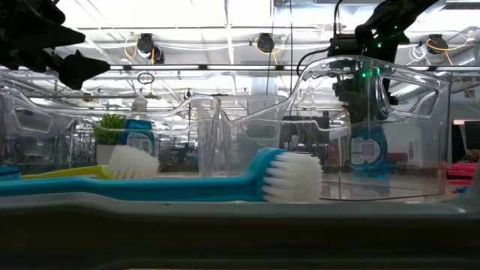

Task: Pick & Place Kitchen Sink Supplies
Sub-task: Put the blue soap dispenser into the right transparent bin

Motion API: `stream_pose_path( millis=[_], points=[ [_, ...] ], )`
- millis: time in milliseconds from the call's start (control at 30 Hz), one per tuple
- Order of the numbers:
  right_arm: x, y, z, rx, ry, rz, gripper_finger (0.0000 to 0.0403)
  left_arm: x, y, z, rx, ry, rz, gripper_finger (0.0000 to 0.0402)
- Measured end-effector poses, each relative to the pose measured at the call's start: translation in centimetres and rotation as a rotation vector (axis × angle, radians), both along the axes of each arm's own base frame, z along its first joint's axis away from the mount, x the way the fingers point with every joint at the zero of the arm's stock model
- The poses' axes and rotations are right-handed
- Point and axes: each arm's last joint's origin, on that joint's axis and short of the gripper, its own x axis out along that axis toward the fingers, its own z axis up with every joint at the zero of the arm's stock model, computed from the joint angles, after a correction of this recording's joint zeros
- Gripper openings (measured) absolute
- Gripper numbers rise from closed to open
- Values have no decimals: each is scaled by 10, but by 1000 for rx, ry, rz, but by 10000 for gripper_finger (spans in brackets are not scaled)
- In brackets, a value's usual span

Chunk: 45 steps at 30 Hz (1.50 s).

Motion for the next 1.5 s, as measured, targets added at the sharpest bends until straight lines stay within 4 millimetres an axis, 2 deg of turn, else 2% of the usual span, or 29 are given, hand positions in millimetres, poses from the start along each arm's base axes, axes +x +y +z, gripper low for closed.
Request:
stream_pose_path(
  millis=[200,567,700,1100,1500],
  points=[
    [0,0,0,2,3,0,291,0,0,0,0,0,0,361],
    [-3,2,-1,27,34,0,186,0,0,0,0,0,0,361],
    [-3,3,-1,27,33,1,160,0,0,0,0,0,0,361],
    [-3,2,4,-18,1,33,163,0,0,0,0,0,0,361],
    [-20,16,44,-172,-199,37,164,0,0,0,-1,-1,0,361]
  ],
)
